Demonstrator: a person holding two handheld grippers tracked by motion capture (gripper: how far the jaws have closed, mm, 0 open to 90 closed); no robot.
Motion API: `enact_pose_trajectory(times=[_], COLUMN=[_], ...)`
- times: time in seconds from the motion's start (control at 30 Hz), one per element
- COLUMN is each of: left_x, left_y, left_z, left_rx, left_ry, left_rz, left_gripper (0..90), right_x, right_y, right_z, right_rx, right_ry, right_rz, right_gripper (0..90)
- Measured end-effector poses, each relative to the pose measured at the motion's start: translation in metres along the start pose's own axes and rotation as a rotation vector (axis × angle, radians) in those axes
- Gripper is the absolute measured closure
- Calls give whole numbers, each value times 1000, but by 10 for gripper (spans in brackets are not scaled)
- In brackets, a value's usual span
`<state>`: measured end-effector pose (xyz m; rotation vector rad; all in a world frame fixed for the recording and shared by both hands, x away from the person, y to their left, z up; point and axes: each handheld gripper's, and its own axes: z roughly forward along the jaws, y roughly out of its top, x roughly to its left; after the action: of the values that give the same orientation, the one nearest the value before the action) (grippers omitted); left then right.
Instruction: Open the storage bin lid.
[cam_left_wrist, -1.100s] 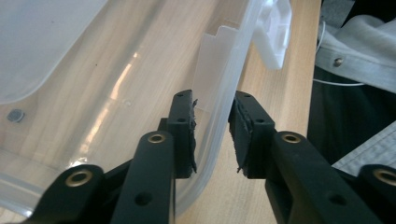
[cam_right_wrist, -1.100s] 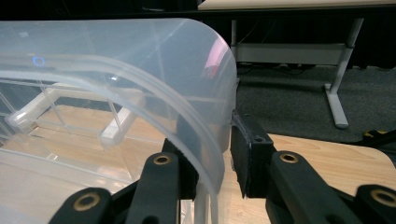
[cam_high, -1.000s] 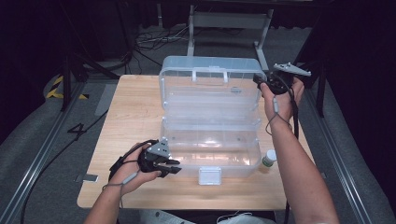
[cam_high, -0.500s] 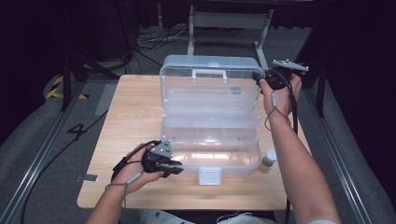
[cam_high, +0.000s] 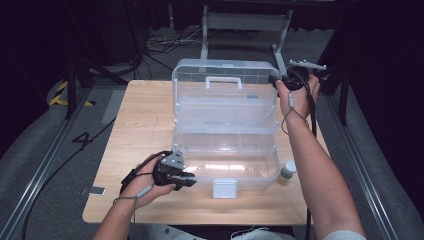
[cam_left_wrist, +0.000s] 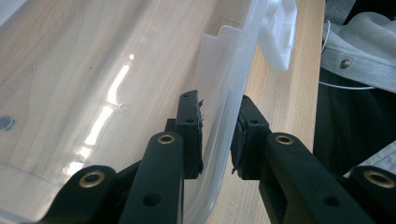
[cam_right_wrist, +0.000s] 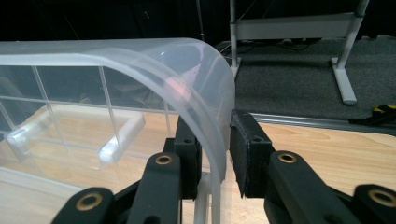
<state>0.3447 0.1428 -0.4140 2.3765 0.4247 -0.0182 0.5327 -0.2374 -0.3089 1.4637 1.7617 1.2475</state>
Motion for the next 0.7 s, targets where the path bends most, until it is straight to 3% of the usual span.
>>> enact_pose_trajectory(times=[0.37,0.7], left_x=[-2,-3], left_y=[-2,-1], left_z=[0,0], left_rx=[-12,-15], left_ry=[27,34], left_rz=[7,-9], left_gripper=[745,739], right_x=[-4,-12], right_y=[0,1], right_z=[17,37], right_rx=[-4,38], right_ry=[-14,-11], right_rz=[16,38], right_gripper=[753,754])
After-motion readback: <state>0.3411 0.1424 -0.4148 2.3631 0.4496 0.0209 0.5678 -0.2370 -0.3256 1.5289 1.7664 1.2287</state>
